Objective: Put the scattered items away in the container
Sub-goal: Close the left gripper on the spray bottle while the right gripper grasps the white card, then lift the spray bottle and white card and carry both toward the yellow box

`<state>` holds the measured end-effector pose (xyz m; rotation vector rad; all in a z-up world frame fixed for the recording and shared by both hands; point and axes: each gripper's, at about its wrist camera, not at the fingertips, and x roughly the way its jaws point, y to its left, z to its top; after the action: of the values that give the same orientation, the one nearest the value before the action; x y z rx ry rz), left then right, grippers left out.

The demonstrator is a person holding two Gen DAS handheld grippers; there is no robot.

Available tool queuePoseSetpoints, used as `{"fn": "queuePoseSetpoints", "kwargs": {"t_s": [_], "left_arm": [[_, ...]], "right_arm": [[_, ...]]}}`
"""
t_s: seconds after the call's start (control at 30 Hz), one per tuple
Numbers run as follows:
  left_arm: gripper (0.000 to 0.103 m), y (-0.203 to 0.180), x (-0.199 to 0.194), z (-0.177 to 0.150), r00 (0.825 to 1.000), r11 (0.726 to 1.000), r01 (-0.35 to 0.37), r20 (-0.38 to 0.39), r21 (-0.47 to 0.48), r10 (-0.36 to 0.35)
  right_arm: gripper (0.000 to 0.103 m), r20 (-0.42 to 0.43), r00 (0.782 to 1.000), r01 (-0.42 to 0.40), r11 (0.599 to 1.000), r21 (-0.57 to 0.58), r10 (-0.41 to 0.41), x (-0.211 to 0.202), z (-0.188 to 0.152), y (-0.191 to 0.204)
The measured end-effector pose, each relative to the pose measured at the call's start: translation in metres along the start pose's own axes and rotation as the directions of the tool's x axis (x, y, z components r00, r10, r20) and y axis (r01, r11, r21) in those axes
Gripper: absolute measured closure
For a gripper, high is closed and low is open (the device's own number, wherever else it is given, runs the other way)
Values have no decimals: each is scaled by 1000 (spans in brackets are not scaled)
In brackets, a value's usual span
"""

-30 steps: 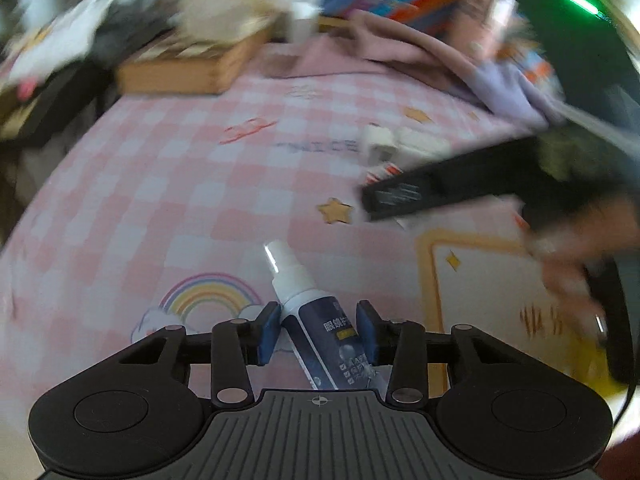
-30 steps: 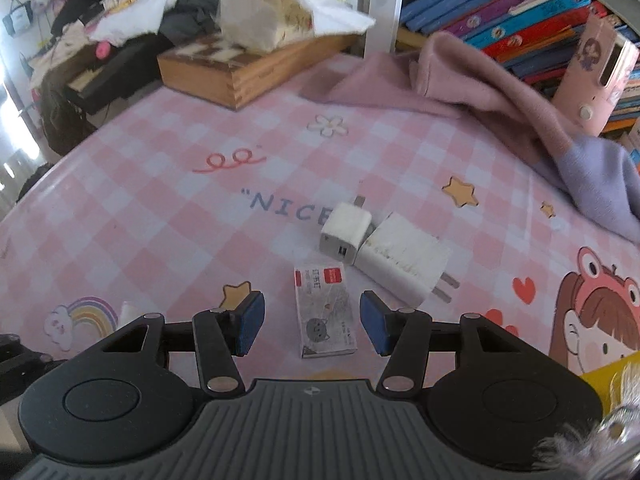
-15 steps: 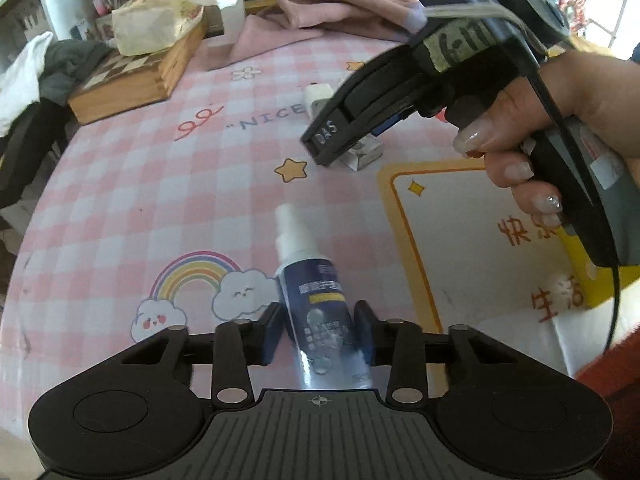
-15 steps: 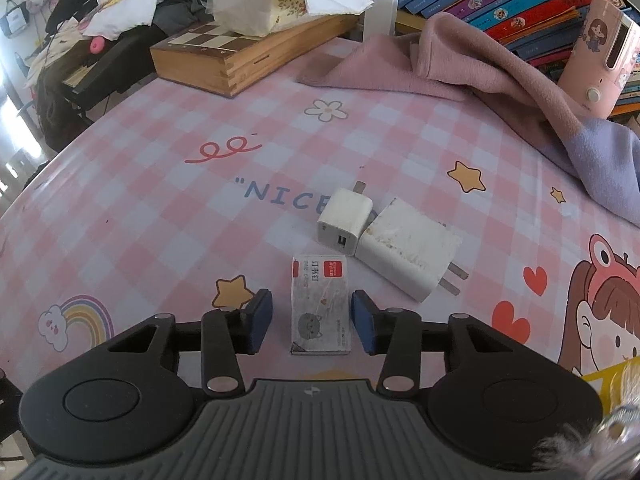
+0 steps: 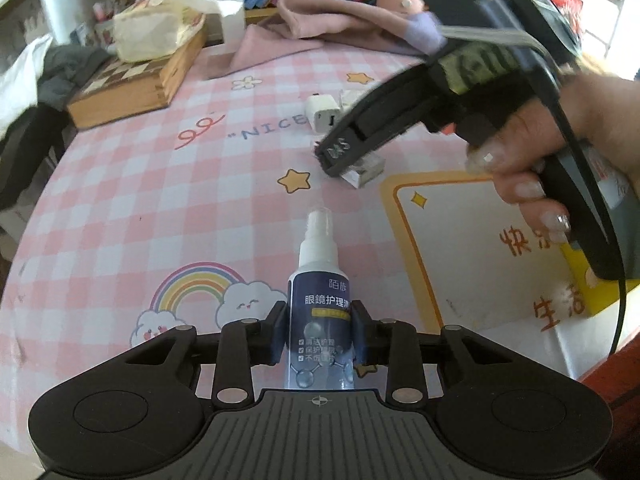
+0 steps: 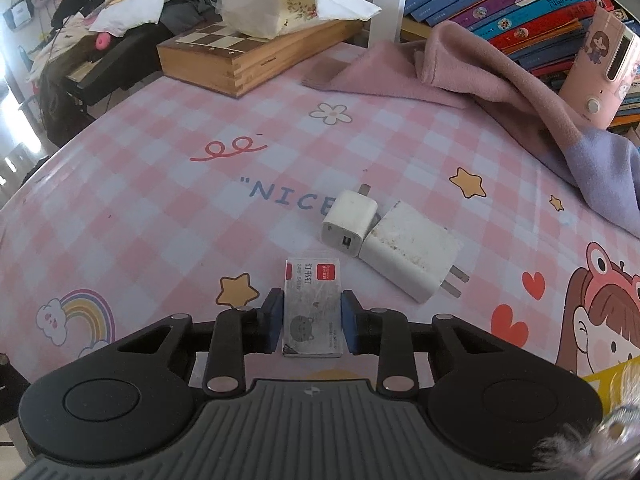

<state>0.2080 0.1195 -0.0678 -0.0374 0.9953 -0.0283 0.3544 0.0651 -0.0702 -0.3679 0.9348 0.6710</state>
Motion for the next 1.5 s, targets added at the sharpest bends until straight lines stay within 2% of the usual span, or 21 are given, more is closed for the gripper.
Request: {"fn": "queuePoseSetpoints", "kwargs": {"t_s": [0.17, 0.5, 0.6, 0.87, 1.23, 1.5], "left_arm": [[72, 7, -13, 1, 998, 997, 32, 48, -64, -28], [72, 21, -55, -3, 987, 984, 98, 143, -149, -76], [72, 21, -70, -6, 981, 982, 116, 169, -151, -90], [72, 15, -107, -16, 966, 981, 157, 227, -114, -128], [72, 16, -145, -55, 941, 962, 234, 280, -138, -189], [72, 13, -169, -94, 937, 957, 252, 282, -142, -205]], "right_arm": [[75, 26, 1000, -9, 999, 38, 8, -14, -3, -2], [75, 104, 992, -81, 992, 94, 71, -78, -22, -3], [75, 133, 988, -95, 991, 90, 83, -101, -32, -2], [75, 188, 981, -72, 991, 109, 50, -152, -60, 4], [75, 186, 981, -77, 985, 155, 47, -202, -113, 38], [75, 202, 979, -64, 984, 167, 29, -226, -145, 67]]}}
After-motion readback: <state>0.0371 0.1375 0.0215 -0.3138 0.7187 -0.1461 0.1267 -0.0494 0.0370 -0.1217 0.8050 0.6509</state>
